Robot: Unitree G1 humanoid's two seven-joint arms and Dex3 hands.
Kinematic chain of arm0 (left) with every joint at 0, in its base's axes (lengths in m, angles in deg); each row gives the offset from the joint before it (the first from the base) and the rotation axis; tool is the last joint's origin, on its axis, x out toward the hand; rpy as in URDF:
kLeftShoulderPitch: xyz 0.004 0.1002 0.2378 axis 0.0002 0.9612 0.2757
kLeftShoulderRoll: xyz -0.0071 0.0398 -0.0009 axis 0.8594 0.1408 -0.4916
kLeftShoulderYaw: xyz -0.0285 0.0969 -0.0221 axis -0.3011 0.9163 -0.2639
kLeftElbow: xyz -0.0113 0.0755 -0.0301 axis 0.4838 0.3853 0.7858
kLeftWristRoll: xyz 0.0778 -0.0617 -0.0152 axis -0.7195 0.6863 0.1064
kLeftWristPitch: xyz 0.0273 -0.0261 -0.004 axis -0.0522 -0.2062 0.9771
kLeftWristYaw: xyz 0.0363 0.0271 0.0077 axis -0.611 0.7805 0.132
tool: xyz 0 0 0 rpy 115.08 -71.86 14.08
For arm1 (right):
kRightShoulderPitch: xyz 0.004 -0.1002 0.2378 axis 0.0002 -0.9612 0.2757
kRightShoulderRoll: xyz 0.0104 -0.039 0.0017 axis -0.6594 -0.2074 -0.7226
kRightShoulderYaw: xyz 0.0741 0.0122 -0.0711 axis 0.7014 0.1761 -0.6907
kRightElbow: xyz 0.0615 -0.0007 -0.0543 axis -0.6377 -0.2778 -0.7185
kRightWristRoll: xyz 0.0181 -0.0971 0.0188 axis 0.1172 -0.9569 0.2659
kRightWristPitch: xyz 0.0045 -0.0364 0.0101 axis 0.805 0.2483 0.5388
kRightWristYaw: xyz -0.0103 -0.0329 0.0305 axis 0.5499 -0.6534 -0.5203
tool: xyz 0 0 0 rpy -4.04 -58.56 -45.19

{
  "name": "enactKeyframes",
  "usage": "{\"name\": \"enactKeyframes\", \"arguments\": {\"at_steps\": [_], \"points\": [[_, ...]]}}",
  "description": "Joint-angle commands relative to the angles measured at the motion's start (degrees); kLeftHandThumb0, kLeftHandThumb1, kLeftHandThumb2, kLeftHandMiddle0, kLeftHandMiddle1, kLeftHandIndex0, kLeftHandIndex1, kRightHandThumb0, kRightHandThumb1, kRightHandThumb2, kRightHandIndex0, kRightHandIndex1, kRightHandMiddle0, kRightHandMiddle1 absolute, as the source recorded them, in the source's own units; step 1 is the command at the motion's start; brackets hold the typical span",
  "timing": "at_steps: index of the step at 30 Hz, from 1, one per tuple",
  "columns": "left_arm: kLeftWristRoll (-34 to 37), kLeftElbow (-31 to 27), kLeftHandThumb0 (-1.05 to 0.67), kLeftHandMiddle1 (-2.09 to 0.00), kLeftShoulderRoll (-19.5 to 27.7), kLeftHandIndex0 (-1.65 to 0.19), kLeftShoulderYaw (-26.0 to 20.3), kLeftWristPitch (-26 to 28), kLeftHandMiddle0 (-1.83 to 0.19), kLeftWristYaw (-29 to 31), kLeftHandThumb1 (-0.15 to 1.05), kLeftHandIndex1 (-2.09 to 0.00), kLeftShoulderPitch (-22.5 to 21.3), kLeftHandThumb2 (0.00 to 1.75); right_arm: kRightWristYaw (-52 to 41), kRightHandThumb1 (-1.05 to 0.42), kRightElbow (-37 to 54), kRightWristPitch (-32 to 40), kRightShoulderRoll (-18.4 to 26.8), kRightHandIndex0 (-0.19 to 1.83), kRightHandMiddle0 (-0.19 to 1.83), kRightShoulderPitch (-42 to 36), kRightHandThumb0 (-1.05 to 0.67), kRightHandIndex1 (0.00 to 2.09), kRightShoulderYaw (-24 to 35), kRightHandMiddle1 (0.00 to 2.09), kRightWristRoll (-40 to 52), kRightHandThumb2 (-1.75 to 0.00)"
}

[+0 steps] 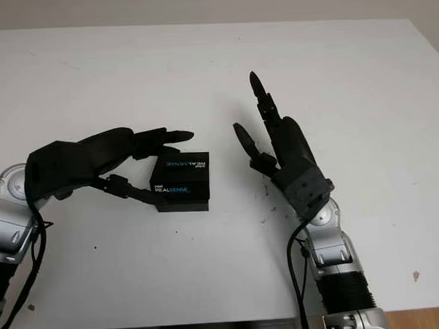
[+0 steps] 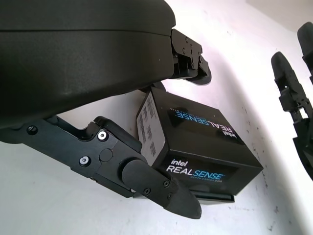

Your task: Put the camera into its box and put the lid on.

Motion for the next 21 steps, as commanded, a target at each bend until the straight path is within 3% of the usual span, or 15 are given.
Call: {"name": "enactKeyframes", "arguments": {"at_steps": [1,4,9,16,21], "points": [[-0.30,-0.96,-0.52,-0.86,-0.27,-0.09,-0.09,-0.28,-0.04,-0.36,0.78,-0.57,0.92,0.05,0.03,-1.05,0.29,-0.80,0.35,0.00,-0.01,-0.22,-0.71,0.05,0.32,0.05,0.12,-0.56],[-0.18,-0.39,-0.50,-0.90,-0.40,-0.02,0.00,-0.42,-0.03,-0.09,0.78,-0.77,1.04,0.05,0.17,-1.05,0.41,-0.60,0.37,0.00,-0.01,-0.29,-0.71,0.06,0.28,0.06,-0.05,-0.56],[-0.10,-0.11,-0.47,-0.98,-0.60,0.02,-0.03,-0.23,-0.05,-0.08,0.77,-0.90,1.07,0.05,-0.14,-1.05,0.29,-0.73,0.33,-0.01,-0.01,-0.24,-0.71,0.05,0.38,0.05,0.42,-0.56],[-1.17,-0.76,-0.45,-1.01,-1.06,-0.06,-0.06,0.17,-0.17,-1.26,0.79,-1.00,1.58,0.06,-0.18,-1.05,0.75,-0.02,0.39,-0.01,-0.02,-0.36,-0.71,0.05,0.35,0.05,0.40,-0.56],[-0.78,-0.85,-0.35,-1.13,-2.04,-0.16,-0.63,0.43,-0.28,-2.33,0.90,-1.12,2.18,0.07,-0.02,-1.05,0.71,-0.14,0.37,-0.01,-0.01,-0.37,-0.71,0.05,0.33,0.05,0.24,-0.56]]}}
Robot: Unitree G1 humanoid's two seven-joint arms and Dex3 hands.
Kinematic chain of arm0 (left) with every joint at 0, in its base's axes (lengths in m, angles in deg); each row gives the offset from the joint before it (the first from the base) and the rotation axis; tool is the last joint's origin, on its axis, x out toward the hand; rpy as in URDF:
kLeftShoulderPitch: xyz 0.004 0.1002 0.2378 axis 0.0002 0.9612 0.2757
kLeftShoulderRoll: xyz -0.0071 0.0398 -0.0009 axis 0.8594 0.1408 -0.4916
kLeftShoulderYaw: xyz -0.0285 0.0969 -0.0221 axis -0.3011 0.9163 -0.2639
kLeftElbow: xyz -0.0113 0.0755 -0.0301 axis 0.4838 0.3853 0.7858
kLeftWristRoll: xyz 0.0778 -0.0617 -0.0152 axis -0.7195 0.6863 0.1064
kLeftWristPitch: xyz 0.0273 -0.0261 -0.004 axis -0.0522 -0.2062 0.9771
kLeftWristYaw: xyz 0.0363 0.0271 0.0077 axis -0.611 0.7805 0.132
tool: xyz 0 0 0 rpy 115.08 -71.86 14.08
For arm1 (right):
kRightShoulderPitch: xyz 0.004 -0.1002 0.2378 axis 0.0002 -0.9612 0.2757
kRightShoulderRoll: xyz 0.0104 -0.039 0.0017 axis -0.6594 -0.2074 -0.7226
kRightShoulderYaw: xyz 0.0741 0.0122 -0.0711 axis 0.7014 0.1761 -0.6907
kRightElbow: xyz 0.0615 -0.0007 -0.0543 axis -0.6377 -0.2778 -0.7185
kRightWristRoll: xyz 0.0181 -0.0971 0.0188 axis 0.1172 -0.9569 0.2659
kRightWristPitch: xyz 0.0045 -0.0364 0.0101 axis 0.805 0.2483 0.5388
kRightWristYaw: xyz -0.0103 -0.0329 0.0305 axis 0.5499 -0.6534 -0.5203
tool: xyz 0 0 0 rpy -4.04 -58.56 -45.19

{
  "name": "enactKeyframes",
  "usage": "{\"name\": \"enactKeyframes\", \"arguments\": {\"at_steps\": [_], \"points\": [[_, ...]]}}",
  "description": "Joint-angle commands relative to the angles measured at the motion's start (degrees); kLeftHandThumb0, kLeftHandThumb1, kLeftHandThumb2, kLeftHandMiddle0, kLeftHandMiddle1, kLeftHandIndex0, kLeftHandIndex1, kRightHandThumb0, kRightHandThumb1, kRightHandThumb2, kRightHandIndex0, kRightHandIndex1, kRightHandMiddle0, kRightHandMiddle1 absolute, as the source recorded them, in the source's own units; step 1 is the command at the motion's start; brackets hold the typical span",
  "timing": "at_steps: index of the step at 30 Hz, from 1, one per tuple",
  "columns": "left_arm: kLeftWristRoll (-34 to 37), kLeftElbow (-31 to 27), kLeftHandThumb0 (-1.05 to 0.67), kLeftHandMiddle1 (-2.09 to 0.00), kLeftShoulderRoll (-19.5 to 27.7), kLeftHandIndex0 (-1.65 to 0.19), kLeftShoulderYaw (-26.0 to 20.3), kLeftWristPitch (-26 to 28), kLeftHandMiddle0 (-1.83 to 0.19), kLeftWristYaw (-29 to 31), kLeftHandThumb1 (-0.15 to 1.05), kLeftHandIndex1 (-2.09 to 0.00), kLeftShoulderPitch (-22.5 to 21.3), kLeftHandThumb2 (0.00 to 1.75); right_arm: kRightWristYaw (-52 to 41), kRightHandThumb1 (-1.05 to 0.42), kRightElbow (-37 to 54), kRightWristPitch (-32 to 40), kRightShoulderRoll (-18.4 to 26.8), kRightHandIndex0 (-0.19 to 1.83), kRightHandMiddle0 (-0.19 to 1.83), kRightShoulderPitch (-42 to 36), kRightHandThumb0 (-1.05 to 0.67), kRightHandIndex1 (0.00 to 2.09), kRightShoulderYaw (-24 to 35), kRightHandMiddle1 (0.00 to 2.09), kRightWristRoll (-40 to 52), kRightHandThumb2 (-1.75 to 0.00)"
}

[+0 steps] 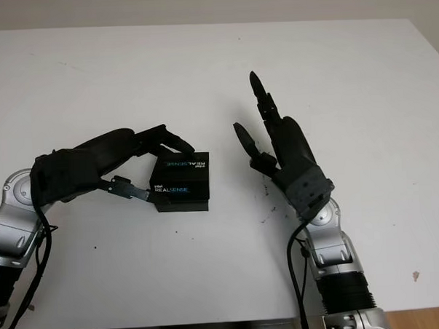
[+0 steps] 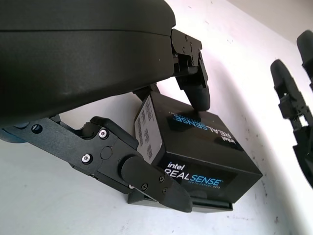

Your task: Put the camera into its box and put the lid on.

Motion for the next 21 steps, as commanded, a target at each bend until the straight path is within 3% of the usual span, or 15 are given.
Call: {"name": "enactKeyframes", "arguments": {"at_steps": [1,4,6,21], "points": [[-0.03,-0.33,-0.33,-1.20,-0.42,-0.19,-0.15,-0.20,-0.28,-0.55,0.93,-1.17,1.30,0.07,0.16,-1.05,0.77,0.01,0.36,-0.01,-0.01,-0.37,-0.71,0.05,0.29,0.05,-0.12,-0.56],[-0.32,-0.35,-0.28,-1.48,-0.95,-0.24,-0.17,-0.38,-0.33,-1.75,1.03,-1.33,1.58,0.07,0.04,-1.05,0.67,-0.08,0.27,-0.01,-0.02,-0.34,-0.71,0.05,0.38,0.05,0.16,-0.56],[-0.43,-0.36,-0.26,-1.56,-1.10,-0.25,-0.15,-0.59,-0.36,-2.26,1.04,-1.40,1.74,0.10,0.10,-1.05,0.49,-0.39,0.31,-0.01,-0.01,-0.31,-0.71,0.05,0.35,0.05,0.09,-0.56],[0.38,0.27,-0.25,-1.60,-2.95,-0.19,-1.34,-0.78,-0.30,-4.94,1.05,-1.49,3.28,0.13,0.02,-1.05,0.72,0.80,0.25,-0.01,-0.01,0.04,-0.72,0.05,0.23,0.05,-0.23,-0.56]]}}
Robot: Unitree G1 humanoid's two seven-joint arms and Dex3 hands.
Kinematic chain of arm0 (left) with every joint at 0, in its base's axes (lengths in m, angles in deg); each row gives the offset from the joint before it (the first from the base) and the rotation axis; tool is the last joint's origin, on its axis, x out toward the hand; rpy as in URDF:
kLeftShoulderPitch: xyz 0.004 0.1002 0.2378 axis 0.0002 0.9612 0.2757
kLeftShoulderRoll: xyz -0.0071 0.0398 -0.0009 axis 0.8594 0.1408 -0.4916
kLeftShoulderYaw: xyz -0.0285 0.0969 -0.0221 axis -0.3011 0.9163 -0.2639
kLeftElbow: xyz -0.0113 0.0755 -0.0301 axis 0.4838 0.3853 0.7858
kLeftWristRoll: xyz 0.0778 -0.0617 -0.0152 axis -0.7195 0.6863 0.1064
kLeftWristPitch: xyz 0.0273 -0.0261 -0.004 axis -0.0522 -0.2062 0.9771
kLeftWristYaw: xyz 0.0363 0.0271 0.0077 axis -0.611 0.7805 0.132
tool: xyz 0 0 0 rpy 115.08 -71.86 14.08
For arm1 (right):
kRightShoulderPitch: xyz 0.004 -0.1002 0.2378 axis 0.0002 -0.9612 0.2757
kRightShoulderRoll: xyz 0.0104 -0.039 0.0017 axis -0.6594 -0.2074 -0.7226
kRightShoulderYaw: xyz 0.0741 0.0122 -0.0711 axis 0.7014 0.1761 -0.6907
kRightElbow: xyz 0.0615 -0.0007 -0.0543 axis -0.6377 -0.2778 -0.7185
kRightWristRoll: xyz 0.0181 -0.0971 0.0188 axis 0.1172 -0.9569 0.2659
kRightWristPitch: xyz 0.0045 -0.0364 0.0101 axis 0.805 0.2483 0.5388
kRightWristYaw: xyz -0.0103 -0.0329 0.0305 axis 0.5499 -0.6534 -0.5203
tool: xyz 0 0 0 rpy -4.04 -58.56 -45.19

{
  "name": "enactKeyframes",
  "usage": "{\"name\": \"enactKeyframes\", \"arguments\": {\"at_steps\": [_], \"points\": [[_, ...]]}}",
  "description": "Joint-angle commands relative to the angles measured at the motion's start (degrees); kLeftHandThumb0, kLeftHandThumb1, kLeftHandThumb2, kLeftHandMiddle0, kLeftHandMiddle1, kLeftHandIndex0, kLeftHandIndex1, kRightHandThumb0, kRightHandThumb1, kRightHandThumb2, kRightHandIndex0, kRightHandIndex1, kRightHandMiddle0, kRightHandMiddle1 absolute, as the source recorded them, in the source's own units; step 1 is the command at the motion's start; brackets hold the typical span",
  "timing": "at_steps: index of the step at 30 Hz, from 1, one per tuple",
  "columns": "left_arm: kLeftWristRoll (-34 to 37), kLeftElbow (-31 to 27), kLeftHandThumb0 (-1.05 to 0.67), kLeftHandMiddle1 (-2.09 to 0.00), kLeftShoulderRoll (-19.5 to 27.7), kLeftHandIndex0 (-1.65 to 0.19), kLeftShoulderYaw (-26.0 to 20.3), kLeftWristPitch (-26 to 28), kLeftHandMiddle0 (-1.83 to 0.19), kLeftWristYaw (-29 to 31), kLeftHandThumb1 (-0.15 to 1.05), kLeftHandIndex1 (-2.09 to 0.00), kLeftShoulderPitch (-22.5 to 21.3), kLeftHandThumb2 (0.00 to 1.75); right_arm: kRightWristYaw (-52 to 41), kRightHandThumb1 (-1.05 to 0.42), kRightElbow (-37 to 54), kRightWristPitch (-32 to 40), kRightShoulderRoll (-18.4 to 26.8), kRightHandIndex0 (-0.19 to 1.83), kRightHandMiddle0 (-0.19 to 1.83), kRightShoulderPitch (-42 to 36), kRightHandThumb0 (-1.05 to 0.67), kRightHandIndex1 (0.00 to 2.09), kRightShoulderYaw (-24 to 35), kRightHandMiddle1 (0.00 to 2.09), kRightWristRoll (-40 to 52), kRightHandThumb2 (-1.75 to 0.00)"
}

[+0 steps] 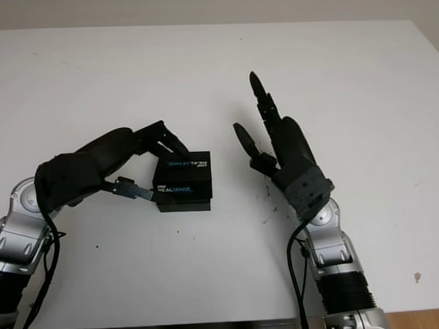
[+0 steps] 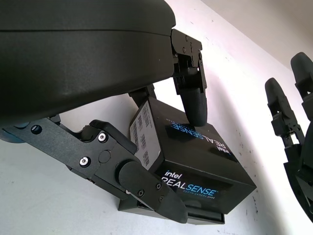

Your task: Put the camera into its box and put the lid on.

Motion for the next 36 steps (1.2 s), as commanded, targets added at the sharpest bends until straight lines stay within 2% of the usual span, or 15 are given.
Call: {"name": "enactKeyframes", "arguments": {"at_steps": [1,10,24,36], "points": [[0.32,0.28,-0.26,-1.60,-0.65,-0.18,-0.41,0.11,-0.29,-0.66,1.05,-1.49,1.35,0.13,-0.14,-1.05,0.91,0.77,0.22,-0.01,-0.01,0.01,-0.73,0.05,0.23,0.05,0.15,-0.56],[3.99,1.34,-0.29,-1.63,-2.34,-0.15,-2.97,-2.73,-0.24,-1.79,1.05,-1.51,1.85,0.16,-0.40,-1.05,1.13,1.21,0.22,-0.01,-0.01,0.08,-0.72,0.05,0.12,0.05,0.40,-0.55],[4.93,3.98,-0.33,-1.70,-3.31,-0.16,-4.43,-7.60,-0.30,-4.29,1.05,-1.48,2.10,0.16,-0.84,-1.05,0.30,0.46,0.63,-0.02,-0.02,0.13,-0.72,0.05,0.32,0.05,0.13,-0.56],[6.88,4.46,-0.29,-1.65,-3.29,-0.20,-5.79,-8.25,-0.30,-4.15,1.05,-1.42,3.61,0.13,-1.37,-1.05,0.20,-0.09,1.18,-0.03,-0.03,0.03,-0.72,0.05,0.31,0.05,0.15,-0.57]]}}
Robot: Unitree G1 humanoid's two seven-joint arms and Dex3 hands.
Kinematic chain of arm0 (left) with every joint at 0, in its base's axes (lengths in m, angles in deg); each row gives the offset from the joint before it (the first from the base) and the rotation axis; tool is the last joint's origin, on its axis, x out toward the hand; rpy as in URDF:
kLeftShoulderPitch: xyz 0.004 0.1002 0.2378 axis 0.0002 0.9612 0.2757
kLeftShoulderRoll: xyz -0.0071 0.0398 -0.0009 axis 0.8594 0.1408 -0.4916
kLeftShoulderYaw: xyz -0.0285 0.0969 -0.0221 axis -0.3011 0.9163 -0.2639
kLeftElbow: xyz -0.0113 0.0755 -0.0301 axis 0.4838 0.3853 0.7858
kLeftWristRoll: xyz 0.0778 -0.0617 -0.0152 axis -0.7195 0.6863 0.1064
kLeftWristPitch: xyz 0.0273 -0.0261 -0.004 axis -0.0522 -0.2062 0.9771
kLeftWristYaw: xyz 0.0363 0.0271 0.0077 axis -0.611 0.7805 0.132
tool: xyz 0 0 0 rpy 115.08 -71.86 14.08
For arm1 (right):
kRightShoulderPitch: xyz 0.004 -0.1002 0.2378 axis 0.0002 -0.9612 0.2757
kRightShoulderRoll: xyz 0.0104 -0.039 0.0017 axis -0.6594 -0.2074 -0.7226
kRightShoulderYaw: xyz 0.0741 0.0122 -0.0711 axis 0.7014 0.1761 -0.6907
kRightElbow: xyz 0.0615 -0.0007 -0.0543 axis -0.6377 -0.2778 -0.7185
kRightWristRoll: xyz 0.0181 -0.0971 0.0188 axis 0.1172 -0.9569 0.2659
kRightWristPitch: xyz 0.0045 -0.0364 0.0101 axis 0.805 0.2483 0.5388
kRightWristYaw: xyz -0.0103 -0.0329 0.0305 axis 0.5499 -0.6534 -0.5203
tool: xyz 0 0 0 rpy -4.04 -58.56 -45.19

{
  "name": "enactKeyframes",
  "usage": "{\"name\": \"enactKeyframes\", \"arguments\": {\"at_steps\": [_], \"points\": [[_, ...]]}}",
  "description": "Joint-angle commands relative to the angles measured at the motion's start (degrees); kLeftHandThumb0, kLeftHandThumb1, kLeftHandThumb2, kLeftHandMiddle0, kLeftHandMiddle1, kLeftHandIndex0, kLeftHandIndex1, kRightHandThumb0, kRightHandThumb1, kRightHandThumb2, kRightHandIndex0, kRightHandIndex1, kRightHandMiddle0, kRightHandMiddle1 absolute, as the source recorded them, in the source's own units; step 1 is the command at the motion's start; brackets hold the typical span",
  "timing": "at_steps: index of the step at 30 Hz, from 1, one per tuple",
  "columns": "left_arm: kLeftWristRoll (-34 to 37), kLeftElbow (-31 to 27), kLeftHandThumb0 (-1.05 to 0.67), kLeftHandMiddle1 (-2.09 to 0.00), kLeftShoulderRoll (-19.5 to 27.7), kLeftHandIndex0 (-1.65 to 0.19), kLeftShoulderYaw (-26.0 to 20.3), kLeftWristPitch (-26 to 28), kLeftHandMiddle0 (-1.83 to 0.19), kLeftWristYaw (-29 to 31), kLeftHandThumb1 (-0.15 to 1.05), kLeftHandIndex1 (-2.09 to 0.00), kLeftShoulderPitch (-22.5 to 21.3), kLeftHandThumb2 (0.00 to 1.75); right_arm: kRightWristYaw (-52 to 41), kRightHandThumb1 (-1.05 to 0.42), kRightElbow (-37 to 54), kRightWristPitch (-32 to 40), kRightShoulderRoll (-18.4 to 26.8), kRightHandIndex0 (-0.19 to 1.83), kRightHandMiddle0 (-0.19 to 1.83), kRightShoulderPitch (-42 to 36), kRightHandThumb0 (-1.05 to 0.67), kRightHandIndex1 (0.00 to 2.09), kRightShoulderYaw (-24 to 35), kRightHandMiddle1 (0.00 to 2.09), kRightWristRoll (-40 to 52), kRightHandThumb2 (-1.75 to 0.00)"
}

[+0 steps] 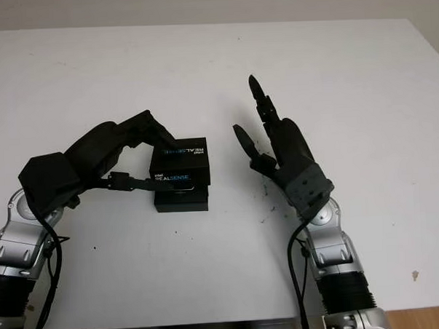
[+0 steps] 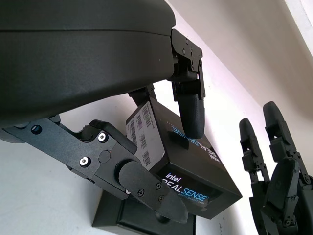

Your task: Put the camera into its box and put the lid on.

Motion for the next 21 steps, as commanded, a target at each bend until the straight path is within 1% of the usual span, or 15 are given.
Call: {"name": "enactKeyframes", "arguments": {"at_steps": [1,4,7,10,14,16,21], "points": [[0.85,0.16,-0.28,-1.64,0.06,-0.20,-1.06,-0.89,-0.30,0.32,1.05,-1.41,0.99,0.13,-0.12,-1.05,0.10,-1.02,0.76,-0.03,-0.03,0.05,-0.72,0.05,0.21,0.05,-0.14,-0.57],[1.65,0.70,-0.26,-1.60,-0.11,-0.20,-1.38,-2.00,-0.30,0.53,1.05,-1.40,1.43,0.13,-0.21,-1.05,-0.13,-1.18,0.77,-0.03,-0.03,0.08,-0.72,0.05,0.24,0.05,0.06,-0.57],[3.76,2.32,-0.23,-1.58,-1.03,-0.20,-2.09,-4.80,-0.29,1.15,1.05,-1.40,2.04,0.12,-0.10,-1.05,-0.49,-2.06,0.95,-0.03,-0.03,0.03,-0.71,0.05,0.19,0.05,-0.18,-0.58],[4.67,3.68,-0.24,-1.55,-1.55,-0.20,-2.39,-7.72,-0.28,1.38,1.05,-1.41,2.49,0.12,-0.10,-1.05,-0.46,-2.04,0.93,-0.02,-0.03,-0.11,-0.72,0.05,0.26,0.05,-0.10,-0.58],[4.79,5.54,-0.23,-1.52,-2.09,-0.20,-2.61,-12.42,-0.28,1.22,1.05,-1.42,2.93,0.11,-0.49,-1.05,0.10,-1.15,1.13,-0.03,-0.04,-0.37,-0.73,0.05,0.21,0.05,-0.10,-0.58],[4.35,6.69,-0.24,-1.52,-2.17,-0.19,-2.58,-14.96,-0.28,1.04,1.05,-1.43,2.91,0.11,-0.43,-1.05,0.03,-1.30,1.37,-0.03,-0.04,-0.45,-0.71,0.05,0.09,0.05,-0.62,-0.59],[3.53,8.94,-0.26,-1.53,-2.40,-0.19,-2.42,-19.25,-0.28,0.30,1.05,-1.44,2.97,0.09,-0.58,-1.05,-0.47,-2.12,1.51,-0.04,-0.05,-0.43,-0.69,0.05,0.08,0.05,-0.63,-0.60]]}}
